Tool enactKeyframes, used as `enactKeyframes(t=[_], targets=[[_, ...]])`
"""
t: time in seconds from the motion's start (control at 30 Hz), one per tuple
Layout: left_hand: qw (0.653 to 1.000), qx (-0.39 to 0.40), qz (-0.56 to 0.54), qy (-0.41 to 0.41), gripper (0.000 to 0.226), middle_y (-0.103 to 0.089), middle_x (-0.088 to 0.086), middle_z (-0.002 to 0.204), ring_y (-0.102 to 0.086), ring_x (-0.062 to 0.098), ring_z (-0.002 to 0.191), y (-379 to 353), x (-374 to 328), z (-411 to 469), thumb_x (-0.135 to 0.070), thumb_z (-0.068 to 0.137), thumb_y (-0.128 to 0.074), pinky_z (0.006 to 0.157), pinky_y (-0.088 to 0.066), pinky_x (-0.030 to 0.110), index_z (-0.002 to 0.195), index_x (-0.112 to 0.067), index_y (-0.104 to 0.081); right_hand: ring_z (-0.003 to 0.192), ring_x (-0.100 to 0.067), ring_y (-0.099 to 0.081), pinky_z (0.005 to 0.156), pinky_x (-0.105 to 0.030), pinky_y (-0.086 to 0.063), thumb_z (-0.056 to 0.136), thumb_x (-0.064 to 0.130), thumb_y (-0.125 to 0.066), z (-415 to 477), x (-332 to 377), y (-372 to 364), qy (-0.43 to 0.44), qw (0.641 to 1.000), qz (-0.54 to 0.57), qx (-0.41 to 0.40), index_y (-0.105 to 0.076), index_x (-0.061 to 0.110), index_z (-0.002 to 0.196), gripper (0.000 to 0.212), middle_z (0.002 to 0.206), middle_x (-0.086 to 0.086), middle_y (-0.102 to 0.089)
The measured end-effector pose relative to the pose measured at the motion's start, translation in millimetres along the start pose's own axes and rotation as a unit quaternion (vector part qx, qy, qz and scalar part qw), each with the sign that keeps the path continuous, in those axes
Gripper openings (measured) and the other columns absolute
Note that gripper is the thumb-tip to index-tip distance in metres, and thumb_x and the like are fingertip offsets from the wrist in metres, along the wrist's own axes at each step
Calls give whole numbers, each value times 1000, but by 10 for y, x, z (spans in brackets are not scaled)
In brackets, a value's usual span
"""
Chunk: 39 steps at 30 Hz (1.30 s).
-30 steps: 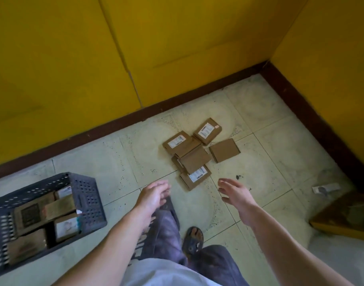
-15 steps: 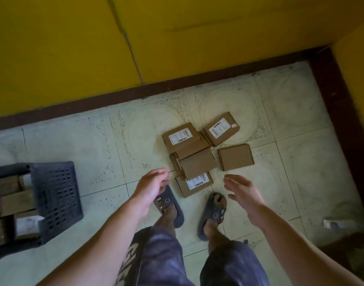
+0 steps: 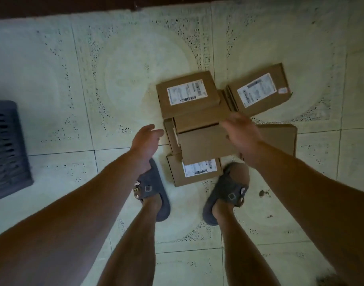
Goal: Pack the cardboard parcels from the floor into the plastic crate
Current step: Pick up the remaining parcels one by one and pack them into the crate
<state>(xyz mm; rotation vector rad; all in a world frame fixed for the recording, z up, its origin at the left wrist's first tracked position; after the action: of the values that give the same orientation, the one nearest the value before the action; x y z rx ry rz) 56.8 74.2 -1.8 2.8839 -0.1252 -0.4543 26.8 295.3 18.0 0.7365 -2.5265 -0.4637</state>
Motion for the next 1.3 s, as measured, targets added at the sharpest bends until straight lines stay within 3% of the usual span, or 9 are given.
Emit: enactKeyframes(t=[0.07,0.23,0.33,0.4,0.63,0.8,0.97,1.17,1.3], targets=[[1000,-6,0,3,57,-49,9,143,-49,27,130,-110,54,365,-25,91,-56,105,-41,38,145,-16,-41,94,-18,-62,82,-41,-55,91,31,-52,309,-42,-83,-3,1000,23,-15,-46,26,136,46,105,2,-59],[999,-37,13,-18,58,-51,16,139,-51,29,126,-310,-12,924,-22,92,-57,103,-41,37,145,-4,-38,96,-23,-63,87,-49,-55,89,31,-50,869,-4,-210,19,999,21,-23,-50,25,130,42,110,-3,-62],[999,-44,1,-20,12,-58,3,92,-53,20,93,-365,-89,1044,-13,90,-53,81,-43,29,101,-14,-59,98,-22,-62,90,-48,-53,88,28,-51,1034,-24,-252,11,999,44,-15,-56,27,119,31,103,1,-63],[998,-50,10,-25,12,-50,-2,77,-48,18,83,-374,-145,1070,-12,89,-53,71,-41,27,80,-20,-54,100,-22,-62,92,-47,-53,88,26,-52,1061,-36,-297,1,998,63,-2,-59,30,104,17,99,1,-62],[999,-20,18,-39,14,-52,4,97,-51,22,103,-420,-228,893,-19,91,-56,105,-44,42,101,-9,-60,78,-11,-58,62,-27,-50,87,14,-48,897,50,-317,44,997,39,-43,-53,28,129,44,98,1,-61],[999,-17,17,-32,25,-44,-8,76,-49,17,88,-438,-243,1107,-15,95,-49,99,-44,40,72,-22,-45,103,-17,-48,87,-31,-44,92,21,-48,1293,45,-144,17,994,45,-93,-43,24,140,49,115,4,-48],[999,-12,-17,-44,27,-53,-2,90,-49,17,97,-514,-326,1238,-15,95,-48,92,-45,32,118,-5,-59,99,-24,-63,89,-43,-55,86,25,-50,1439,10,-241,7,997,70,-40,-56,28,114,29,109,-2,-61],[999,-18,15,-27,15,-53,-3,86,-50,19,101,-378,-370,1072,-15,93,-53,102,-43,37,79,-20,-56,96,-28,-65,88,-52,-55,81,19,-53,1203,10,-243,-5,992,119,-36,-58,31,81,13,95,-9,-64],[998,-3,16,-57,21,-61,3,108,-54,22,110,-201,-457,618,-15,91,-53,105,-44,40,76,-29,-54,98,-28,-67,90,-48,-55,87,12,-50,725,59,-123,-19,990,140,-20,-60,26,90,17,105,-15,-66]])
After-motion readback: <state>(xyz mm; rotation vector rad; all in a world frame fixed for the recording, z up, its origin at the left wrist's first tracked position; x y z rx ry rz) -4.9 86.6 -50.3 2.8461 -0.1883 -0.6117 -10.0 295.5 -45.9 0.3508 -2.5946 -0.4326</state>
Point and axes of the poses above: each hand's wrist, its own z-axis towards the middle knuckle, its own y-axis out of the back of the hand, x = y × z, the point moved 1 cm from there along z, towards the middle knuckle
